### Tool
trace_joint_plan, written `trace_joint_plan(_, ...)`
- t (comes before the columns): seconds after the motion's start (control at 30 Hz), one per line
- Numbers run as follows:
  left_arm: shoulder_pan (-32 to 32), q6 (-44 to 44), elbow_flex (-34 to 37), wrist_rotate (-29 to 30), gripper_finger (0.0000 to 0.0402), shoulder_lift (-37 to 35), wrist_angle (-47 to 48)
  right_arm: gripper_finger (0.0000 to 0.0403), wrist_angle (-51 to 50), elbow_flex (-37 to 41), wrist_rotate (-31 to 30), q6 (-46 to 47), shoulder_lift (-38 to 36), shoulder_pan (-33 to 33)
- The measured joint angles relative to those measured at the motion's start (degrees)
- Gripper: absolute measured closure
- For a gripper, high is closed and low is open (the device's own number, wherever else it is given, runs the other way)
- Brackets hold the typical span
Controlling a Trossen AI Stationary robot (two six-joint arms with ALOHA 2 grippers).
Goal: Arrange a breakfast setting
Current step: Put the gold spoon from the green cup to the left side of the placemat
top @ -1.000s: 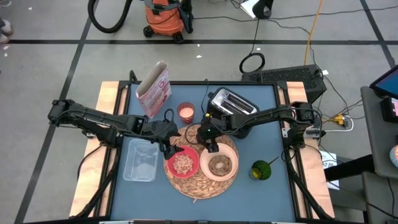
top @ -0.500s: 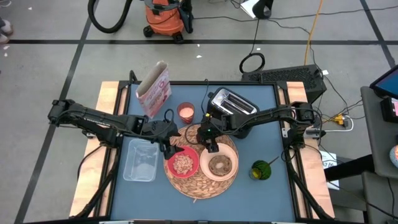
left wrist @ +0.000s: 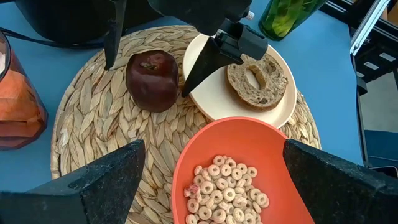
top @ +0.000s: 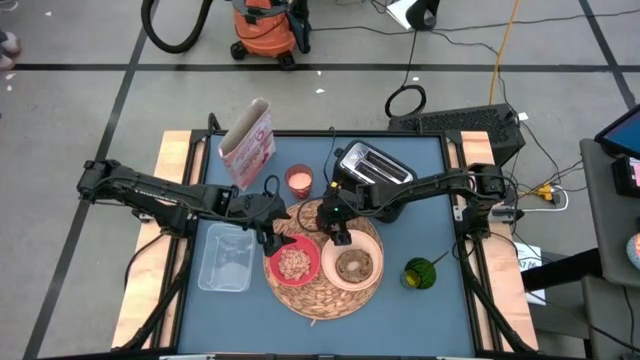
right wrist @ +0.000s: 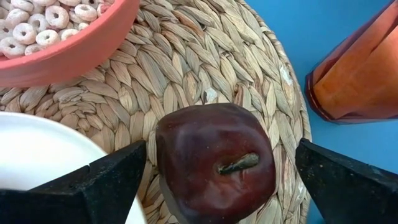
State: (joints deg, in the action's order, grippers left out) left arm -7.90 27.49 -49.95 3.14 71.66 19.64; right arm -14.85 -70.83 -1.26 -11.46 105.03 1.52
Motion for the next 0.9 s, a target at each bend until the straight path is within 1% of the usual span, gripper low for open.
trace_joint_plan(0.37, 0.0, 0.0, 0.0, 0.0, 0.0016, 0.0, 0.0, 0.0004, 0.0, 0.0, 0.0, -0.4, -0.9, 0.0)
trace_joint_plan(0.9, 0.0, 0.0, 0.0, 0.0, 0.0016, 0.0, -0.2, 0.0004, -1.3, 0.0, 0.0, 0.3, -9.6, -0.1)
